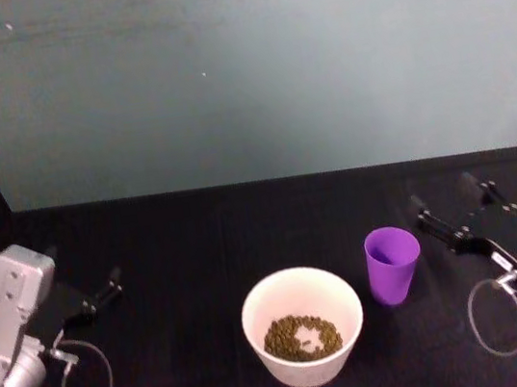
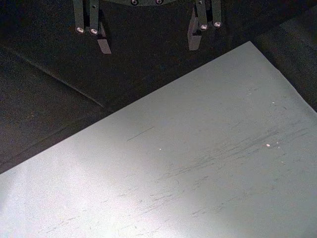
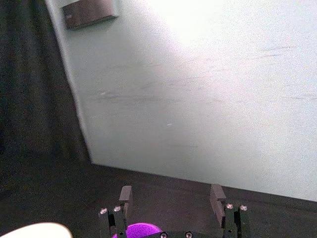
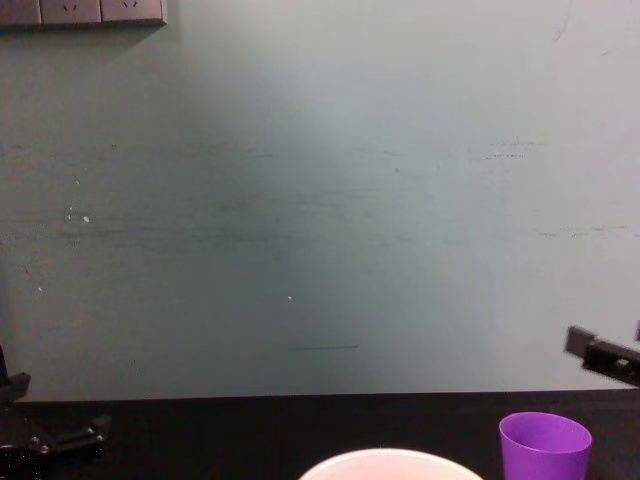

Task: Pick up the cup and pour the mung beans from the cup into the bowl.

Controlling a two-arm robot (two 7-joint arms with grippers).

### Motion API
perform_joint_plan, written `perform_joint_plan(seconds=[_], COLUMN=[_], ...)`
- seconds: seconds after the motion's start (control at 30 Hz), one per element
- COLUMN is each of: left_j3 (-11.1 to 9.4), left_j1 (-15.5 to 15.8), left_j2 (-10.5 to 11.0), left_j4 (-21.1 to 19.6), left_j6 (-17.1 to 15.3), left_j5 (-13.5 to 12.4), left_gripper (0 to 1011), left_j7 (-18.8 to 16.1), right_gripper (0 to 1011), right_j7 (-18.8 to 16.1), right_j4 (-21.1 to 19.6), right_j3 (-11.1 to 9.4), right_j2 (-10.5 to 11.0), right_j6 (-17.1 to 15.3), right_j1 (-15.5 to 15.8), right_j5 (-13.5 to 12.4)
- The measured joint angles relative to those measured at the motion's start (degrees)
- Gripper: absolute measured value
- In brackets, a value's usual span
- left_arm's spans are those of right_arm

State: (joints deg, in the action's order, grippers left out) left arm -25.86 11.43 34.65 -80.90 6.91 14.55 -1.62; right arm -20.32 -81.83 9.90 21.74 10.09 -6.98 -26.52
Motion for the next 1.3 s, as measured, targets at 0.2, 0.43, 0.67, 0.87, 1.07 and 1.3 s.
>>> perform_joint_plan(seconds=[0.2, 0.43, 0.67, 0.87, 1.07, 1.3], left_j3=[0.0, 0.0, 0.0, 0.0, 0.0, 0.0], left_j1=[0.0, 0.0, 0.0, 0.0, 0.0, 0.0], left_j2=[0.0, 0.0, 0.0, 0.0, 0.0, 0.0], left_j4=[0.0, 0.0, 0.0, 0.0, 0.0, 0.0], left_j6=[0.0, 0.0, 0.0, 0.0, 0.0, 0.0], left_j5=[0.0, 0.0, 0.0, 0.0, 0.0, 0.0], left_gripper=[1004, 1003, 1003, 1003, 1003, 1003], left_j7=[0.0, 0.0, 0.0, 0.0, 0.0, 0.0], right_gripper=[1002, 1002, 1002, 1002, 1002, 1003], right_j7=[5.1, 9.2, 9.9, 9.6, 9.6, 9.5], right_j4=[-0.9, 0.1, 2.6, 3.3, 3.2, 3.1], right_j3=[-3.4, -6.8, -8.6, -8.9, -8.7, -8.6], right_j2=[-2.2, -4.3, -6.0, -6.4, -6.3, -6.2], right_j6=[1.9, 5.3, 7.3, 7.6, 7.6, 7.5], right_j1=[2.5, 4.4, 4.7, 4.5, 4.5, 4.5], right_j5=[1.2, 2.8, 3.2, 3.3, 3.3, 3.3])
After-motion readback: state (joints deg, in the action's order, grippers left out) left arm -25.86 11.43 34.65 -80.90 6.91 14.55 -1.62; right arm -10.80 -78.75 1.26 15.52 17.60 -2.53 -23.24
